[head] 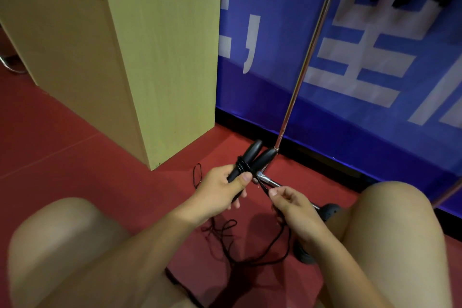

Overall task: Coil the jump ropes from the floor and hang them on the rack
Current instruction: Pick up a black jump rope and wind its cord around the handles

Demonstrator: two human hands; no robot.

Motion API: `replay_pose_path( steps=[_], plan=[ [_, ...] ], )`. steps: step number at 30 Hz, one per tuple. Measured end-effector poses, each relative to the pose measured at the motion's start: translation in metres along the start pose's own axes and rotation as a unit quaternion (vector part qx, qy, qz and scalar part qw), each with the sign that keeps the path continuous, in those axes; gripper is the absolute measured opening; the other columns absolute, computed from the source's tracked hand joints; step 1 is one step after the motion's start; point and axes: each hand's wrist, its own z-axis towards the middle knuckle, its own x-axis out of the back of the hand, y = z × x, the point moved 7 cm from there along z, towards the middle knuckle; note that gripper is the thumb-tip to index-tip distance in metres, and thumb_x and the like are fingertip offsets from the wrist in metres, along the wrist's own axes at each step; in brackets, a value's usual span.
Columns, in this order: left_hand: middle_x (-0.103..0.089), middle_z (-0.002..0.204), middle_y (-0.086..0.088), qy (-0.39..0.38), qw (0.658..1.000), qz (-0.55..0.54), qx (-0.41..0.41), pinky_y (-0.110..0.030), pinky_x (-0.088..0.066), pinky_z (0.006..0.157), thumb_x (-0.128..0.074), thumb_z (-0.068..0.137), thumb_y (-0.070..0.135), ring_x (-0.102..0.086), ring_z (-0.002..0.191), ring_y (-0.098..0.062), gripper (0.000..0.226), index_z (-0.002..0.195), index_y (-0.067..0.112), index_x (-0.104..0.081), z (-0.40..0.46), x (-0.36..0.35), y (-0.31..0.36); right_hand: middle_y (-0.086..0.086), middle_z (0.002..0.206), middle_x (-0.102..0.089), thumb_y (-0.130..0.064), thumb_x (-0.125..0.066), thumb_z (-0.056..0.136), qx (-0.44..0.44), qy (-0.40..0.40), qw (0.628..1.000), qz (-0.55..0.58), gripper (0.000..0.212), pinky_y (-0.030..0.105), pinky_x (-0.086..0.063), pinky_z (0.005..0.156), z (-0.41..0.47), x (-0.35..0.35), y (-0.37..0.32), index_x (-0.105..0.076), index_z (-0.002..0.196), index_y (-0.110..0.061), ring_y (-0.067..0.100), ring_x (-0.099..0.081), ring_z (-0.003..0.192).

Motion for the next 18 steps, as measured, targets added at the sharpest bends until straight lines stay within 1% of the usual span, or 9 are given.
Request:
replay_pose_path(
  steps=[2,4,5,8,10,12,14,16,18],
  plan=[
    [-0.066,0.070,-0.001,0.022,1.000,-0.001,0.017,-0.024,-0.042,0.045,-0.058,0.099,0.038,-0.060,0.053,-0.016,0.020,0.089,0.020,-0.063,0.002,0.004,-0.005,-0.002,0.065,-0.055,-0.023,-0.066,0.093,0.012,0.020,0.999,-0.037,0.014,0.022,-0.039,0.056,0.002,0.005,0.002,-0.062,0.091,-0.009,0.011,-0.046,0.058],
    [-0.066,0.070,-0.001,0.038,0.999,0.000,0.038,-0.024,-0.042,0.045,-0.058,0.098,0.038,-0.059,0.052,-0.015,0.022,0.092,0.018,-0.063,0.005,0.007,-0.010,0.000,0.064,-0.055,-0.026,-0.070,0.090,0.021,0.046,0.995,-0.081,0.019,0.027,-0.038,0.054,0.003,0.011,0.005,-0.060,0.087,-0.010,0.013,-0.046,0.056],
    [-0.066,0.070,-0.001,0.045,0.998,0.003,0.047,-0.024,-0.042,0.045,-0.058,0.098,0.038,-0.059,0.051,-0.015,0.023,0.092,0.017,-0.064,0.006,0.009,-0.013,0.000,0.062,-0.053,-0.026,-0.071,0.090,0.027,0.061,0.993,-0.094,0.021,0.027,-0.037,0.053,0.003,0.014,0.005,-0.059,0.084,-0.010,0.013,-0.045,0.053],
    [-0.066,0.071,-0.002,0.056,0.996,0.004,0.064,-0.025,-0.041,0.046,-0.058,0.098,0.038,-0.058,0.050,-0.014,0.024,0.092,0.016,-0.064,0.008,0.011,-0.016,0.001,0.057,-0.052,-0.025,-0.070,0.090,0.043,0.081,0.992,-0.086,0.025,0.027,-0.037,0.051,0.004,0.019,0.004,-0.056,0.078,-0.009,0.014,-0.048,0.046],
    [-0.067,0.072,-0.001,0.061,0.996,0.008,0.070,-0.024,-0.042,0.046,-0.059,0.098,0.039,-0.059,0.051,-0.013,0.024,0.094,0.016,-0.065,0.009,0.013,-0.018,0.001,0.058,-0.055,-0.028,-0.069,0.091,0.060,0.091,0.987,-0.115,0.028,0.027,-0.039,0.053,0.004,0.022,0.000,-0.058,0.073,-0.009,0.012,-0.048,0.049],
    [-0.067,0.072,-0.002,0.067,0.995,0.013,0.071,-0.024,-0.042,0.045,-0.059,0.098,0.039,-0.058,0.050,-0.013,0.024,0.094,0.016,-0.065,0.010,0.015,-0.018,-0.003,0.055,-0.055,-0.030,-0.066,0.092,0.072,0.095,0.981,-0.150,0.033,0.028,-0.038,0.056,0.003,0.023,-0.002,-0.057,0.066,-0.012,0.010,-0.045,0.051],
    [-0.067,0.073,-0.003,0.074,0.995,0.022,0.070,-0.023,-0.041,0.044,-0.058,0.098,0.038,-0.058,0.049,-0.013,0.025,0.093,0.015,-0.065,0.010,0.017,-0.018,-0.004,0.052,-0.051,-0.031,-0.061,0.095,0.066,0.077,0.986,-0.136,0.039,0.028,-0.034,0.055,0.001,0.020,-0.002,-0.055,0.061,-0.013,0.011,-0.040,0.051],
    [-0.067,0.072,-0.003,0.082,0.994,0.033,0.070,-0.022,-0.041,0.044,-0.058,0.098,0.038,-0.058,0.049,-0.013,0.026,0.094,0.013,-0.064,0.011,0.020,-0.018,0.001,0.055,-0.046,-0.035,-0.056,0.098,0.042,0.053,0.993,-0.101,0.042,0.028,-0.030,0.053,-0.001,0.016,-0.003,-0.052,0.060,-0.016,0.012,-0.035,0.053],
    [-0.067,0.071,-0.002,0.086,0.993,0.050,0.065,-0.021,-0.040,0.045,-0.058,0.098,0.038,-0.058,0.049,-0.014,0.025,0.093,0.014,-0.064,0.012,0.021,-0.019,0.003,0.060,-0.041,-0.036,-0.052,0.100,0.017,0.036,0.998,-0.055,0.041,0.025,-0.027,0.051,-0.003,0.013,-0.004,-0.048,0.063,-0.018,0.011,-0.032,0.053]
  ],
)
